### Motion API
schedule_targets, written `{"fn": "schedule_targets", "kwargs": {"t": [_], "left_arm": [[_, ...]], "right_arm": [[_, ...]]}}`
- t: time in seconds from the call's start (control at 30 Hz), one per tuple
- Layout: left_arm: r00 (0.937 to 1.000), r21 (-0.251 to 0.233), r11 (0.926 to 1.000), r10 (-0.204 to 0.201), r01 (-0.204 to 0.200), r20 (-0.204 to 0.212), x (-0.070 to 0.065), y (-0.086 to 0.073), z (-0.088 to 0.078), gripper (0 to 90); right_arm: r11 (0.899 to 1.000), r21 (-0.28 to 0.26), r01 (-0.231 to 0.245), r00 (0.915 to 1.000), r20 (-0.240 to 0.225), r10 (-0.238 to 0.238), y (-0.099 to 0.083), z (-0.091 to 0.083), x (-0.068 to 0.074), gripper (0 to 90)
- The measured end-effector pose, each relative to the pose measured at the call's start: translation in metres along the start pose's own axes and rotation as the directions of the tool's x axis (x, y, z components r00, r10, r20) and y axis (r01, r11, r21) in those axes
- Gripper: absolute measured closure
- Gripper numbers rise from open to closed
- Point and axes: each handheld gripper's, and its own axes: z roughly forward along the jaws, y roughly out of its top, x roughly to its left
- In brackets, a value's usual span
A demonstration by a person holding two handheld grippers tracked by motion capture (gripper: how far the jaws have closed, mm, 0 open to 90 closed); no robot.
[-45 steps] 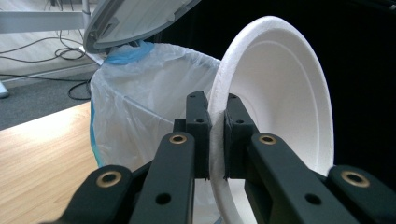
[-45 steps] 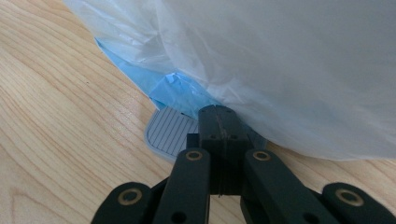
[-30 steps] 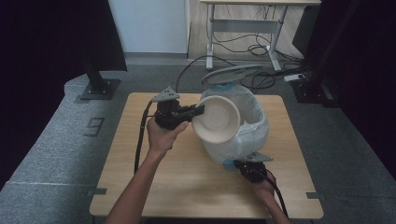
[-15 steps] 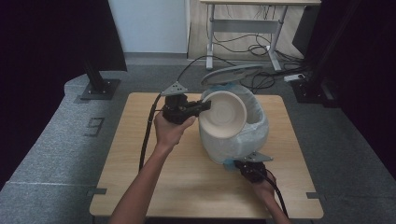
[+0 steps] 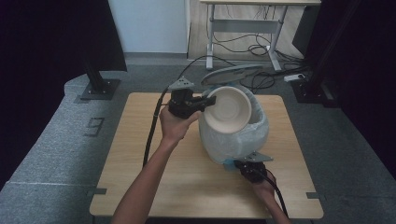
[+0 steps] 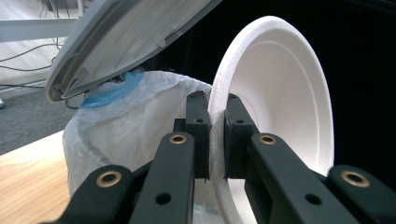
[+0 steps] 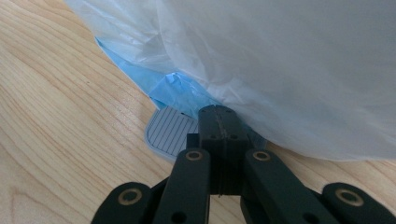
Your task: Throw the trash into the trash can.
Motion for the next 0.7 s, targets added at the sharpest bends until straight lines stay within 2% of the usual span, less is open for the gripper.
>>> {"fn": "schedule_targets", "kwargs": {"t": [0.3, 0.7], "left_arm": [[0.9998, 0.012, 0.9998, 0.015, -0.015, -0.012, 0.0, 0.005, 0.013, 83.5], [0.9998, 0.011, 0.9999, 0.0, 0.0, -0.021, 0.005, 0.007, 0.026, 83.5]], "right_arm": [[1.0, -0.001, 0.0, 1.0, 0.0, 0.0, 0.0, 0.0, 0.0, 89.7], [1.0, -0.003, -0.003, 1.0, -0.004, 0.003, 0.0, 0.0, -0.001, 89.7]]}}
